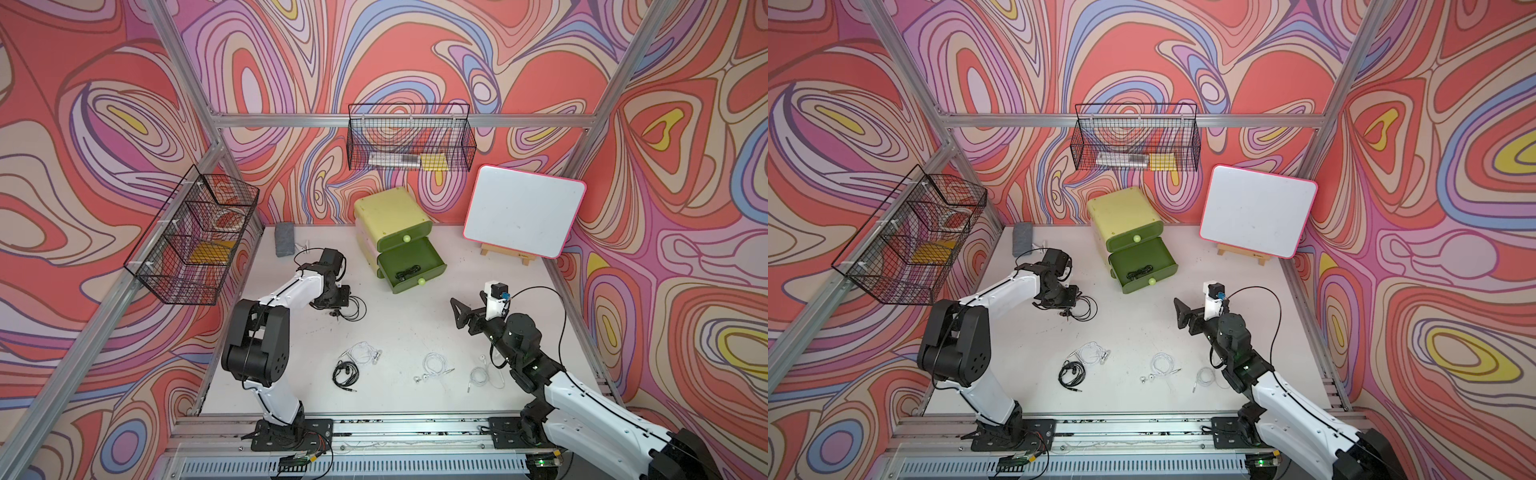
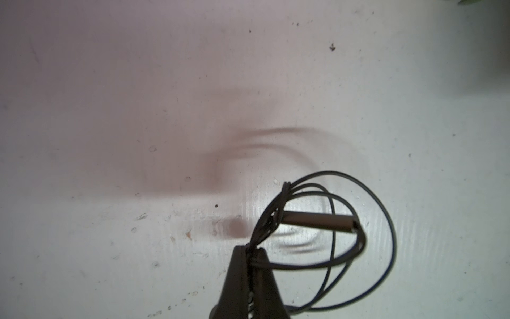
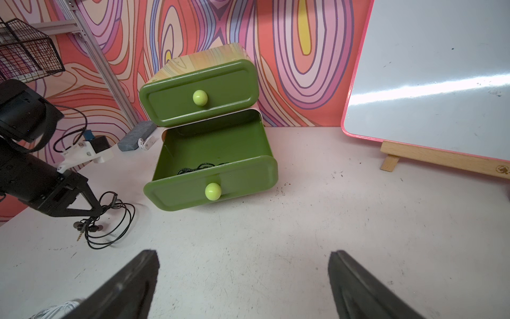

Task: Place the wired earphones into the drawer by color
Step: Pick up the wired earphones from the center of the board, then place the wired earphones in the drawer.

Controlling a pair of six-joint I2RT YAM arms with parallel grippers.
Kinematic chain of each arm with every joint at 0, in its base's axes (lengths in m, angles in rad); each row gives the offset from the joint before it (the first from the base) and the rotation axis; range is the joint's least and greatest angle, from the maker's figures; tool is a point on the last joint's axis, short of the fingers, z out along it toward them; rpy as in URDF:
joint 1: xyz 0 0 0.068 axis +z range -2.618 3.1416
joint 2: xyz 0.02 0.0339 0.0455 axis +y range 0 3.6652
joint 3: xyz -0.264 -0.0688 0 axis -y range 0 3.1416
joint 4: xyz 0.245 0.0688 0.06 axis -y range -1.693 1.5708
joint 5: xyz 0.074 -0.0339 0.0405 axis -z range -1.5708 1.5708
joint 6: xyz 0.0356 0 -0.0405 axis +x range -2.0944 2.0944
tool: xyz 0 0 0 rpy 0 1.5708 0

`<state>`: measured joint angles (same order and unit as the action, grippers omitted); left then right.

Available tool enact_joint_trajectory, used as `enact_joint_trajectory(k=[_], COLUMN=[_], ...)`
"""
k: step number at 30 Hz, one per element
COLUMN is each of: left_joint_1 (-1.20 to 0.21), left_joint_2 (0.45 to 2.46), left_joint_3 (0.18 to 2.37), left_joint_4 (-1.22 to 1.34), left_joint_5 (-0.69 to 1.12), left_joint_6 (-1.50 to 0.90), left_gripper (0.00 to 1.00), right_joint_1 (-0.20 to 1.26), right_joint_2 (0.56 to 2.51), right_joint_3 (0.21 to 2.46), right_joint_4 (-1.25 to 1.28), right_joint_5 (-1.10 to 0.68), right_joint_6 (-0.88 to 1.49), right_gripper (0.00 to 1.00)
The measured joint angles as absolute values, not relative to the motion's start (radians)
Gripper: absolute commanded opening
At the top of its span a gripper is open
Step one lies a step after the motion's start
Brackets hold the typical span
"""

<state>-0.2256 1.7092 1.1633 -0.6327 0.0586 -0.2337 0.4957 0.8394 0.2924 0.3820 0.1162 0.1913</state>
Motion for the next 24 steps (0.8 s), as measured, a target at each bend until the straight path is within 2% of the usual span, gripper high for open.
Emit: enact_joint_trajectory(k=[14,24], left_joint_1=[-0.311,-0.42], left_joint_2=[1.488,1.393], left_joint_3=[1.163,1.254], left_joint_4=[-0.67,-0.692], left_joint_5=[-0.048,-0.14], left_joint_6=[-0.236,-0.221], left_gripper=[0.0,0.0], right_joint_1=[0.496,0.496], right_joint_2=[0.831,0.818], right_joint_3=[0.292,0.292], right_joint_4=[0.382,0.382], right_joint_5=[0.12,0.124], right_joint_6=[0.192,0.192], right_gripper=[0.98,0.98])
